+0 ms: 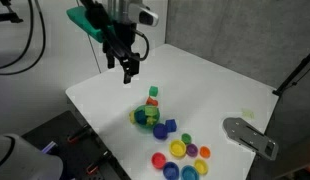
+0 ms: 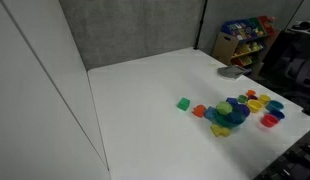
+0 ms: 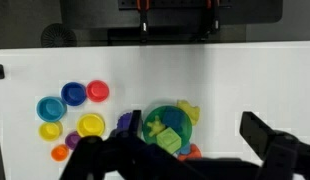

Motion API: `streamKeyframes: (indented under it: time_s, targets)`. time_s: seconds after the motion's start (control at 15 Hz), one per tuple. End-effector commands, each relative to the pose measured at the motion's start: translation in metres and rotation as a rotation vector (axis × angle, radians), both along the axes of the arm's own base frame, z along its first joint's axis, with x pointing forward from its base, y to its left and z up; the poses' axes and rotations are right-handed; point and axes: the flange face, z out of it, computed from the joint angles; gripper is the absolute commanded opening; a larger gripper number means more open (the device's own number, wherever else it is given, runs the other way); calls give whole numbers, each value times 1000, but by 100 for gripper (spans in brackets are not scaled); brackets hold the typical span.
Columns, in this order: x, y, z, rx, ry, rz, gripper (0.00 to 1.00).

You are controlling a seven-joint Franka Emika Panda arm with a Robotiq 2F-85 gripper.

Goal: Put the blue block in the bowl

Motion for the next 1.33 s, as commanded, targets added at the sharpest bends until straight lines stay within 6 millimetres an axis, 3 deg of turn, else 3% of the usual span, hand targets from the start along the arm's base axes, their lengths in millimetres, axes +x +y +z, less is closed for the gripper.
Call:
streamKeyframes:
  time_s: [0.0, 0.33, 0.8, 1.27]
  targets:
    - [0, 0, 0, 0, 0, 0, 100]
    - [8, 1, -2, -13, -14, -6, 100]
    - [51, 5, -19, -67, -85, -26, 100]
    - [105, -6, -66, -132, -161, -108, 100]
